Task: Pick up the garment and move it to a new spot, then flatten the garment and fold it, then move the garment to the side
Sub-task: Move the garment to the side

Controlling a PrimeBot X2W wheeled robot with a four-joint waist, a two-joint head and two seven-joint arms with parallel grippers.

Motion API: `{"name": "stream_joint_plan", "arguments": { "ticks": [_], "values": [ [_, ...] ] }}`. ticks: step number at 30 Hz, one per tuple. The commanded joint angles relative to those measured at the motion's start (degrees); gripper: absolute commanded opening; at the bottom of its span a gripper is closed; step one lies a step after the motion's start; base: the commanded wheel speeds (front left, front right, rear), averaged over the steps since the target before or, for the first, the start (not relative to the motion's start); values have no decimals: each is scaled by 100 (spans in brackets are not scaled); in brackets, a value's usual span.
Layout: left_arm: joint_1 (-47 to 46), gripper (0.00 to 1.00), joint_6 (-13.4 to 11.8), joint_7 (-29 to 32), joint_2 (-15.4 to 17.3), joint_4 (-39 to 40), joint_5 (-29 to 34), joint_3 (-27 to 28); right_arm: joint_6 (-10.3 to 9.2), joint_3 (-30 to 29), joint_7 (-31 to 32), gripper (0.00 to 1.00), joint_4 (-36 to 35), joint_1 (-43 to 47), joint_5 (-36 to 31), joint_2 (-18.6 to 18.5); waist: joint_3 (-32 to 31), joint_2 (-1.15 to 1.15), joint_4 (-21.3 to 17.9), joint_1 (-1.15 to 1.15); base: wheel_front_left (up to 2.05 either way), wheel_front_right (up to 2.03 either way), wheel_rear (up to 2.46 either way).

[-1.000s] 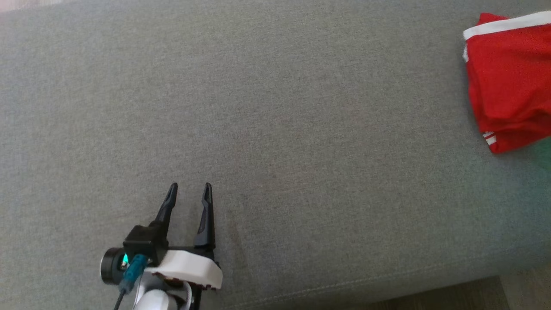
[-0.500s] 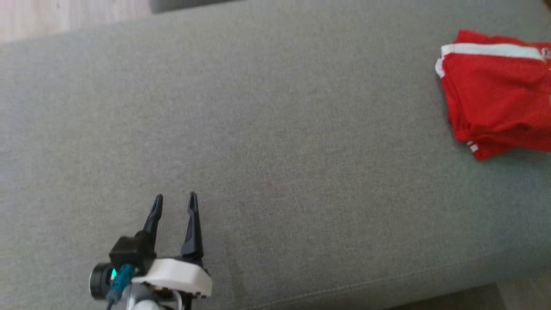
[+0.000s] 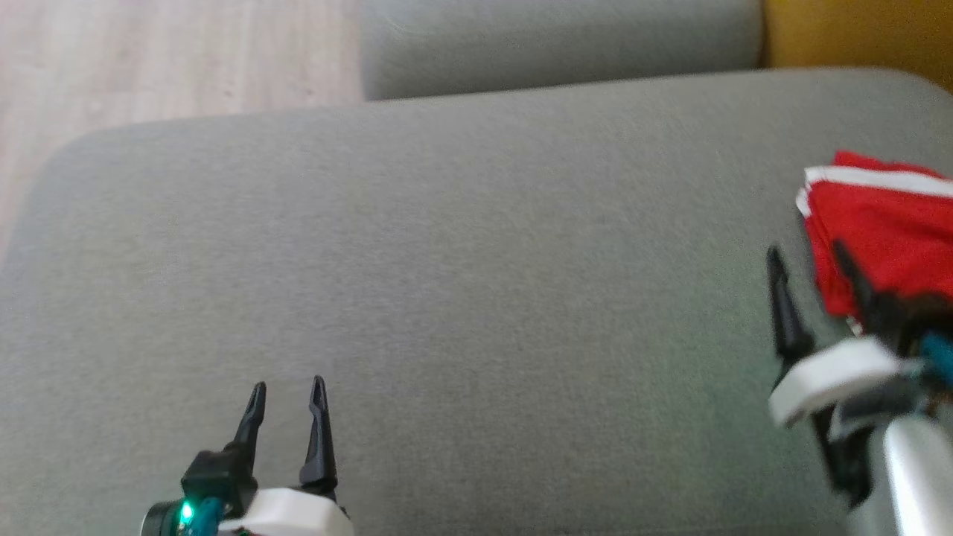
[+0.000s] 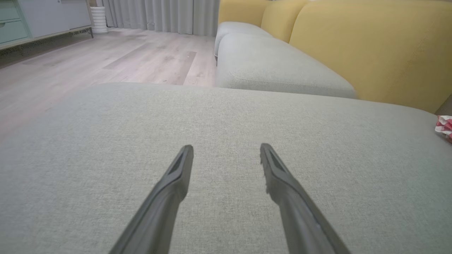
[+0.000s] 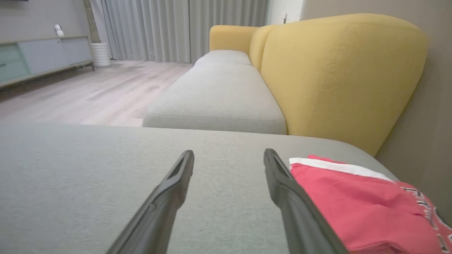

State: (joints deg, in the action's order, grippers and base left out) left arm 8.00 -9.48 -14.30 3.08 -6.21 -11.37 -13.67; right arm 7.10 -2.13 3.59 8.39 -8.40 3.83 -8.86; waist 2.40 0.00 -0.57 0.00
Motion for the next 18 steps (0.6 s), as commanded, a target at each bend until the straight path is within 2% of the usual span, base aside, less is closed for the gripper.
{"name": "stream_joint_plan", "arguments": {
  "ticks": [1, 6, 10, 18],
  "values": [
    [-104, 100, 47, -70, -15, 127, 59, 254, 39, 109, -234, 100, -330, 69, -20, 149, -244, 0, 256, 0, 0, 0, 0],
    [-72, 100, 157, -70, -16, 77, 87, 366, 39, 294, -772, 100, -324, 635, -172, 439, -326, 0, 370, 0, 0, 0, 0],
    [-66, 100, 337, -70, -18, 74, 111, 395, 39, 335, -1460, 100, 142, 1025, -414, 577, -398, 0, 382, 0, 0, 0, 0],
    [-66, 100, 392, -70, -19, 24, 70, 379, 39, 220, -1816, 100, 785, 1130, -198, 596, -446, 0, 270, 0, 0, 0, 0]
  ]
}}
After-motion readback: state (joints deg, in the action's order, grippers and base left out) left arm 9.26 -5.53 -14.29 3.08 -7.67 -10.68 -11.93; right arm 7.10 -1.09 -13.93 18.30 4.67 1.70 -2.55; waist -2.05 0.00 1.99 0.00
